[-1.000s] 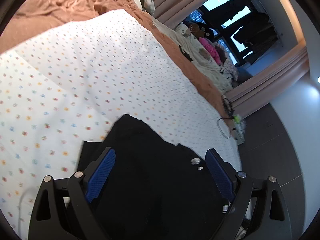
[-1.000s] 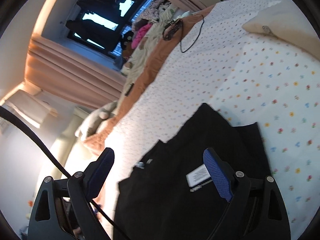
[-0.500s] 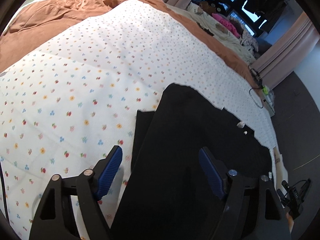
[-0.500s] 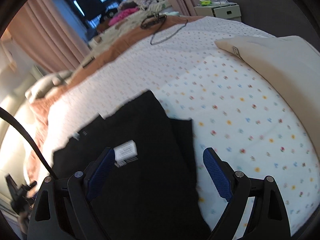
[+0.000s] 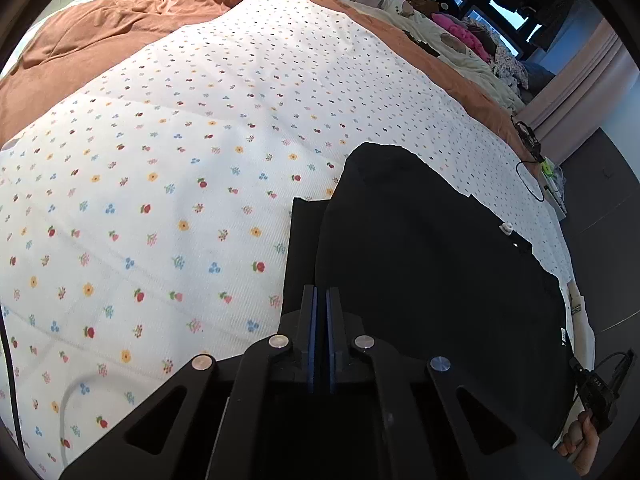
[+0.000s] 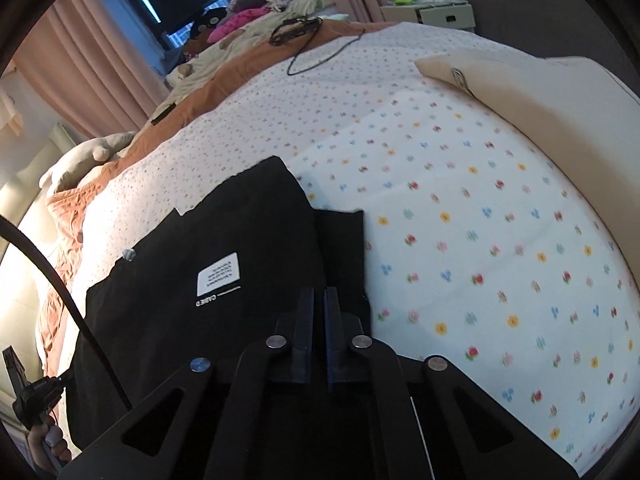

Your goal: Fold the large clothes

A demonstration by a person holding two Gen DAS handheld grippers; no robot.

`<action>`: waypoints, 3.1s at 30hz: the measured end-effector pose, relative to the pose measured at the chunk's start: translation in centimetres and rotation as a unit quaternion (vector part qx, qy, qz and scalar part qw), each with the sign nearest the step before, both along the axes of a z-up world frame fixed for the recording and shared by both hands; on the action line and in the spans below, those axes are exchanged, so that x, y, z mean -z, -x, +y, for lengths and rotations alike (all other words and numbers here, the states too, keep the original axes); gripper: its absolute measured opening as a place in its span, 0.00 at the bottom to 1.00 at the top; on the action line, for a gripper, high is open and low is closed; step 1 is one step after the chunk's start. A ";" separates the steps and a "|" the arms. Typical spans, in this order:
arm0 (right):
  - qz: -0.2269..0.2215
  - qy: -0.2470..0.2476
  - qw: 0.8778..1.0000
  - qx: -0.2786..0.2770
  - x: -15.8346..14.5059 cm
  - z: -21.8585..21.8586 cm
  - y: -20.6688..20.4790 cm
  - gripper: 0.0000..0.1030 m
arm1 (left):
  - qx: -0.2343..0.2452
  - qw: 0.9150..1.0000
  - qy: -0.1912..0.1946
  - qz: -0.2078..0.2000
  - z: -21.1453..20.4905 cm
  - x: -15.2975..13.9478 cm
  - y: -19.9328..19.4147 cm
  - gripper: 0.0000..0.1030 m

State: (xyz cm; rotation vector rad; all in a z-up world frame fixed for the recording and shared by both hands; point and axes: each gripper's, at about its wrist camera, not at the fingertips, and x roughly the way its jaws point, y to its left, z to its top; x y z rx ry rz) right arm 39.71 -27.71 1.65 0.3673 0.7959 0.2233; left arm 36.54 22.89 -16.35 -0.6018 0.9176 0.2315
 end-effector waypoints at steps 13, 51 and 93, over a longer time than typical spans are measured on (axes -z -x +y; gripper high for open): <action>0.030 -0.048 0.998 0.014 0.2 -0.4 -1.6 0.01 | -0.003 0.997 0.072 -0.004 0.8 0.3 0.2 0.06; 0.005 0.078 0.990 -0.116 -1.1 13.2 8.0 0.84 | -0.008 0.973 0.226 -0.035 1.7 3.1 12.7 0.72; 0.063 0.124 0.975 -0.172 7.0 25.6 -4.5 0.17 | -0.066 0.971 0.229 -0.011 0.5 4.2 10.1 0.41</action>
